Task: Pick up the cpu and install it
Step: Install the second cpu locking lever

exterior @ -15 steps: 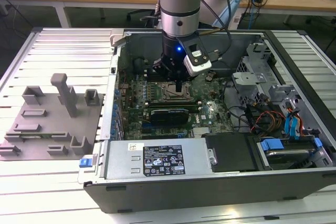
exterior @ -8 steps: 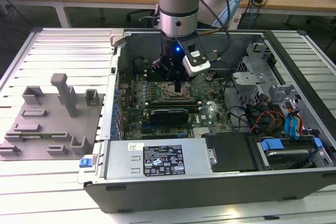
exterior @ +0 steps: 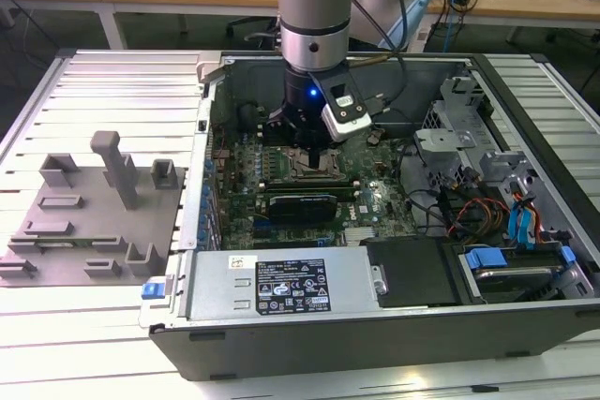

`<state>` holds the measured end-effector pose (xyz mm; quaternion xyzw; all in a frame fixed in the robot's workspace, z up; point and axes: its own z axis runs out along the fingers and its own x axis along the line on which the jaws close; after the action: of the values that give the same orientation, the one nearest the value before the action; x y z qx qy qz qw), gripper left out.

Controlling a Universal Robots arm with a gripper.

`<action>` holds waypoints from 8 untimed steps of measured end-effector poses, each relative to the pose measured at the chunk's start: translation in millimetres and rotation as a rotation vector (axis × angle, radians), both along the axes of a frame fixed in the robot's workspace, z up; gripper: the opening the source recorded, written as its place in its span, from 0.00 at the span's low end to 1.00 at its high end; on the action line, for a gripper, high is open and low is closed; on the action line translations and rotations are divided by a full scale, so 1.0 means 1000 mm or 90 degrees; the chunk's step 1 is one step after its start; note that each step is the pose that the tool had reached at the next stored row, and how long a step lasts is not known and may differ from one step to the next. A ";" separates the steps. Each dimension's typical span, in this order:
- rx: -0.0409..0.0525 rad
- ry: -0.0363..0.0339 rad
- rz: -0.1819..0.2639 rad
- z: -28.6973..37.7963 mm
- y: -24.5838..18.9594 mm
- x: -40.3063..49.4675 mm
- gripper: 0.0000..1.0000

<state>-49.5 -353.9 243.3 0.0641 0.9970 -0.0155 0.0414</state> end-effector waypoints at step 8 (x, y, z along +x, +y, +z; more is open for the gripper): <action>0.0004 0.0001 0.048 -0.0075 -0.0006 -0.0044 0.11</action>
<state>-53.9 -354.5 235.9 0.0267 0.9987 -0.0137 0.0419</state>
